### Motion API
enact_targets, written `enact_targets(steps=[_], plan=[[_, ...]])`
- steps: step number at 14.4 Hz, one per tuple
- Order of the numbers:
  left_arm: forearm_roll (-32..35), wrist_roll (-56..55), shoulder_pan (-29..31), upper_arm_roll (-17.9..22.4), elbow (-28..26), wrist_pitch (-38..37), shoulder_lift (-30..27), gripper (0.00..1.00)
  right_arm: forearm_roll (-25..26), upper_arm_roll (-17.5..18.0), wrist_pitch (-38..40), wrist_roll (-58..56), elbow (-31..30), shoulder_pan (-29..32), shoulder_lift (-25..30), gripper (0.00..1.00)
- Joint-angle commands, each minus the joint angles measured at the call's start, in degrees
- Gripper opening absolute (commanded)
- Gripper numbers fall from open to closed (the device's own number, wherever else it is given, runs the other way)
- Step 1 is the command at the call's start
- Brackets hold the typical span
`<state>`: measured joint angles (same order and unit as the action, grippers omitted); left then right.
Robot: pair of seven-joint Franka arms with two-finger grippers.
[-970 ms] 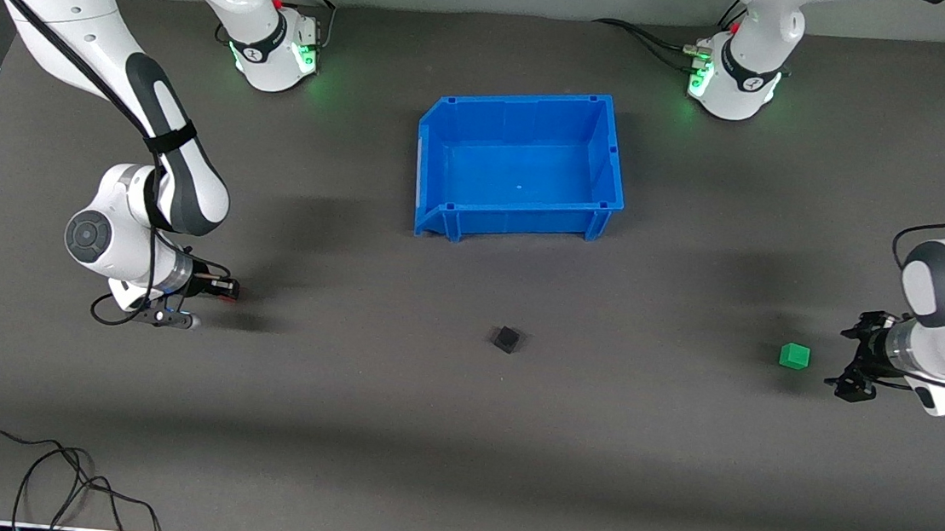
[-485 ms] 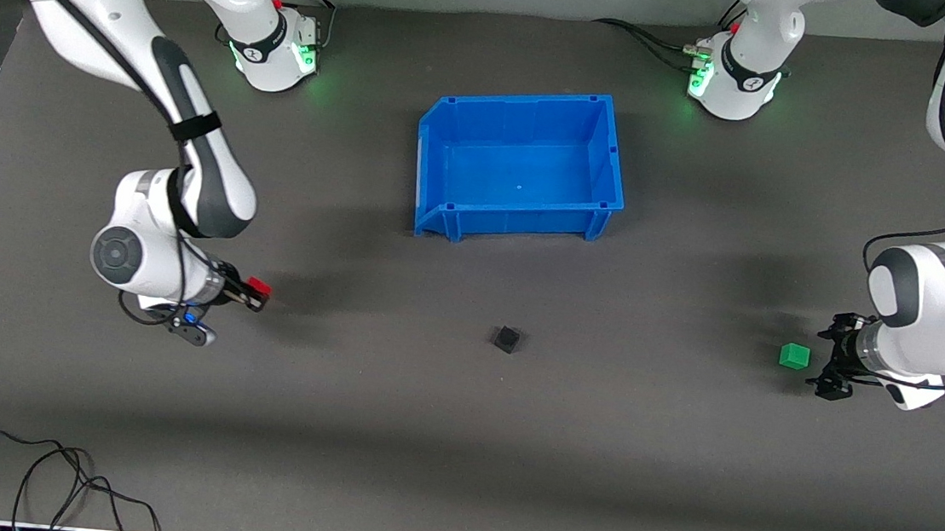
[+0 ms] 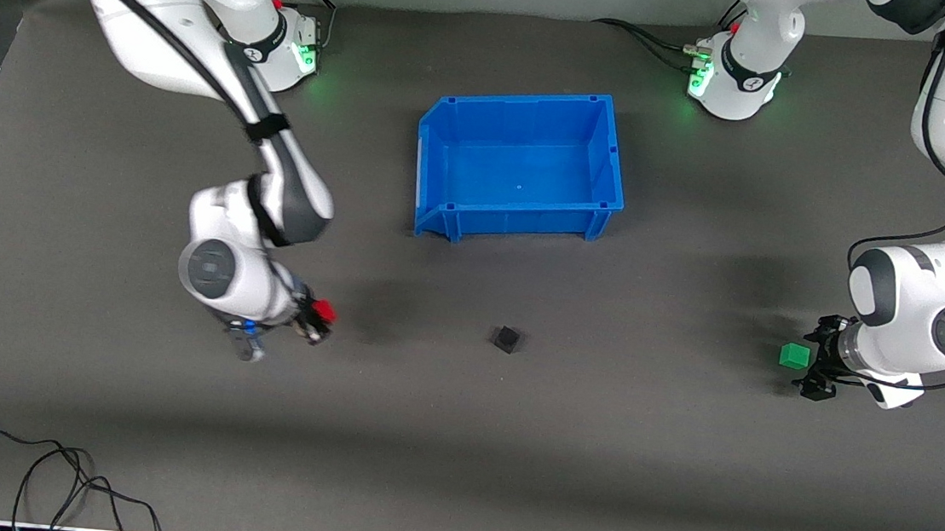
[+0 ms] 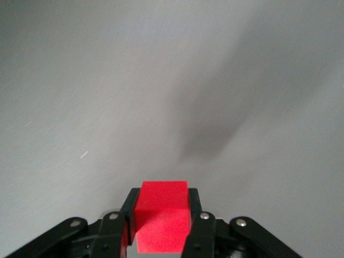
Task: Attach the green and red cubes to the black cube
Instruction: 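Carry the red cube toward the black cube while the left gripper carries green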
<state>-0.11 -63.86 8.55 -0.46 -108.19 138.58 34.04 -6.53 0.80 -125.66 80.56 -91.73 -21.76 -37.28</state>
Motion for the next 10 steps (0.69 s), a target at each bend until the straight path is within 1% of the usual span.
enact_targets(steps=[1,2,3,5,6,7,9,10], plan=[[1.08,-1.53,-0.64,0.37,-0.71,1.07,-0.2,0.7,-4.09,-0.63,1.47,12.22,14.08,-3.72,-10.07,0.16],[1.08,-1.53,-0.64,0.37,-0.71,1.07,0.06,0.55,-5.23,-0.54,1.47,13.82,17.08,-3.99,-12.44,0.16],[1.08,-1.53,-0.64,0.37,-0.71,1.07,0.06,0.39,-5.33,-0.54,1.38,13.4,19.28,-4.6,-14.38,0.16],[1.08,-1.71,-0.73,0.37,-0.62,1.07,0.06,0.21,-5.33,-0.37,1.29,11.3,23.06,-6.01,-17.11,0.16],[1.08,-2.84,-0.73,0.37,-0.54,0.81,0.06,0.05,-5.51,-0.02,1.21,11.38,25.09,-7.06,-18.34,0.16],[1.08,-3.37,-0.73,0.37,-0.27,0.2,-0.02,0.0,-5.94,0.25,1.12,12.25,26.67,-7.77,-19.14,0.16],[1.25,-3.55,-1.16,0.37,-0.18,-0.16,-0.55,0.0,-7.09,1.39,0.5,19.77,29.05,-8.12,-20.98,0.16],[1.25,-3.99,-1.78,0.37,-0.1,-0.59,-0.81,0.0,-7.18,1.74,-0.28,22.6,29.06,-8.99,-21.34,0.16]])
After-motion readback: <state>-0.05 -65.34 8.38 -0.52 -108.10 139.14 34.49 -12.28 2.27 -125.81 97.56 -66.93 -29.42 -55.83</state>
